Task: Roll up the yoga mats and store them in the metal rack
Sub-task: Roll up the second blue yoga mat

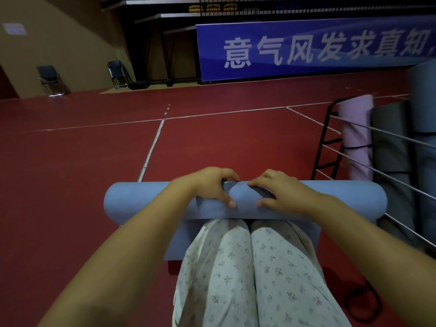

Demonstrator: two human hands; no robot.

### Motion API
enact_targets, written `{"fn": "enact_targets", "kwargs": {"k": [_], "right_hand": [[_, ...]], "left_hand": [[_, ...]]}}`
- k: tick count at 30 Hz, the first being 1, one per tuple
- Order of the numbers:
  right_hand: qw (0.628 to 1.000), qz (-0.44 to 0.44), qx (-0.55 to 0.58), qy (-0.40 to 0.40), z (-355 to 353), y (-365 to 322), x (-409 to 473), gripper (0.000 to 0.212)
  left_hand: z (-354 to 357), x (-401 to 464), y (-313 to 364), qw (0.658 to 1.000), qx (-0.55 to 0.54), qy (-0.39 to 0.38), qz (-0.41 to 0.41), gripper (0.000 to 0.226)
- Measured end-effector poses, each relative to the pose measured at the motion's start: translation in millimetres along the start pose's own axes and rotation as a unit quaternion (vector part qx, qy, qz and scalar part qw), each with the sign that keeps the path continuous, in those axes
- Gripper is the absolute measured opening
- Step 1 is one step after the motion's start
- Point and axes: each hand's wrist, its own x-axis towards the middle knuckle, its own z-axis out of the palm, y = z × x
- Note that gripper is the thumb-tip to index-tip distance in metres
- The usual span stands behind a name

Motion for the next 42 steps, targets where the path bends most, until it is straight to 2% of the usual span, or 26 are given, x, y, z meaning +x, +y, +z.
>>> {"fn": "enact_targets", "kwargs": {"k": [5, 9, 12, 15, 20, 22, 25, 28, 36, 42], "right_hand": [[1.000, -0.009, -0.020, 0.009, 4, 1, 1, 0.076], [0.999, -0.006, -0.036, 0.025, 8, -1, 4, 0.078], [1.000, -0.003, -0.019, 0.024, 5, 0, 4, 0.072], [1.000, -0.006, 0.002, 0.004, 3, 4, 8, 0.067], [0.998, -0.001, 0.011, -0.057, 1, 8, 25, 0.061], [0.997, 0.007, -0.003, -0.073, 2, 7, 29, 0.067], [0.994, 0.017, -0.061, -0.085, 9, 1, 31, 0.087], [0.989, 0.023, -0.120, -0.087, 16, -6, 31, 0.097], [0.991, -0.018, -0.134, -0.016, -13, -13, 10, 0.079], [0.986, -0.096, -0.133, 0.025, -52, -40, -61, 0.076]], "left_hand": [[4, 5, -9, 0.999, -0.044, 0.019, -0.012, 0.063], [24, 1, -16, 0.995, 0.001, 0.104, 0.011, 0.066], [33, -5, -17, 0.991, 0.017, 0.129, 0.043, 0.065], [29, -9, -10, 0.992, 0.062, 0.103, 0.045, 0.065], [22, 2, -7, 0.990, 0.137, 0.022, 0.014, 0.084], [25, 4, -12, 0.990, 0.143, 0.013, 0.002, 0.093], [30, 8, -18, 0.986, 0.163, 0.017, -0.004, 0.102], [33, 10, -21, 0.984, 0.176, 0.029, 0.000, 0.099], [10, -19, 3, 0.971, 0.220, 0.085, 0.030, 0.085], [-10, -96, 52, 0.950, 0.259, 0.128, 0.121, 0.077]]}}
